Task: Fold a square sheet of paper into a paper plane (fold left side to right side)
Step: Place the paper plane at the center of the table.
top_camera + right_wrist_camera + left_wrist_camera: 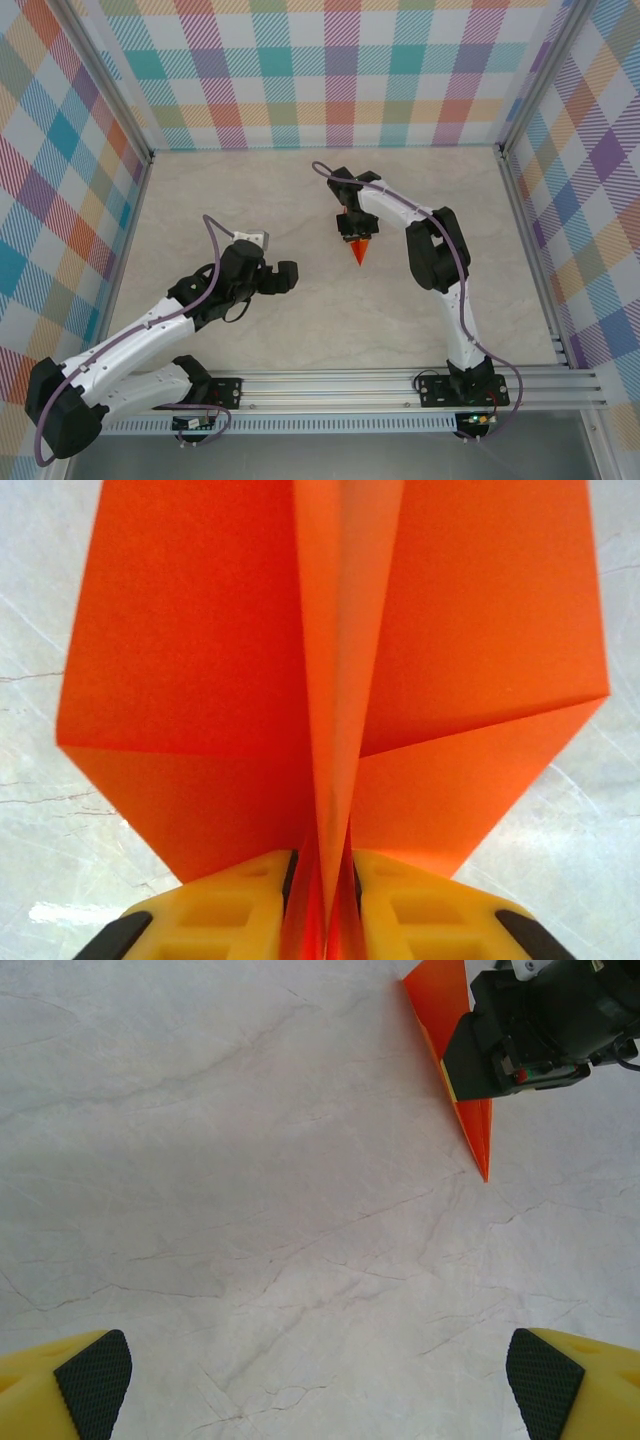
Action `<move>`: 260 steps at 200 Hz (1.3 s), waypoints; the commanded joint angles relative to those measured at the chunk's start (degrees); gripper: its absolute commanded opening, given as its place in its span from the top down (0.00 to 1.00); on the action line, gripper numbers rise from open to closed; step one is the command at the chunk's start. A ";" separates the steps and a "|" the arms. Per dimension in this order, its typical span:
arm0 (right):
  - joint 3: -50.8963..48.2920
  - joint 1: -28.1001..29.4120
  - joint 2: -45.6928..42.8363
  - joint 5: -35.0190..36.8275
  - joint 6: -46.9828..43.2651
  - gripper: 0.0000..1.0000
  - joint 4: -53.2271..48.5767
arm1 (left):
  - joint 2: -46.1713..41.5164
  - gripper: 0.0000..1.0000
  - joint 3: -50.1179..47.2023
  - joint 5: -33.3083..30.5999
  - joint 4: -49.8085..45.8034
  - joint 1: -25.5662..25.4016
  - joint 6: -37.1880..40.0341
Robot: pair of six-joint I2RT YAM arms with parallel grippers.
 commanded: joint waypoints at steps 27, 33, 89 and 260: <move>1.73 -0.88 2.33 -2.40 1.61 0.74 -0.72 | 0.76 0.01 1.74 1.14 -0.85 -0.03 0.66; 2.01 -0.96 2.52 -2.41 1.70 0.74 -0.98 | 0.85 0.01 1.74 1.25 -0.88 -0.06 0.67; 4.25 -1.01 0.61 -1.04 1.67 0.69 -3.77 | 1.88 0.00 2.22 1.55 -0.93 -0.05 0.58; -43.99 -7.79 -56.39 9.43 -6.46 0.00 22.42 | 5.96 0.00 1.00 -9.65 12.18 23.72 -0.23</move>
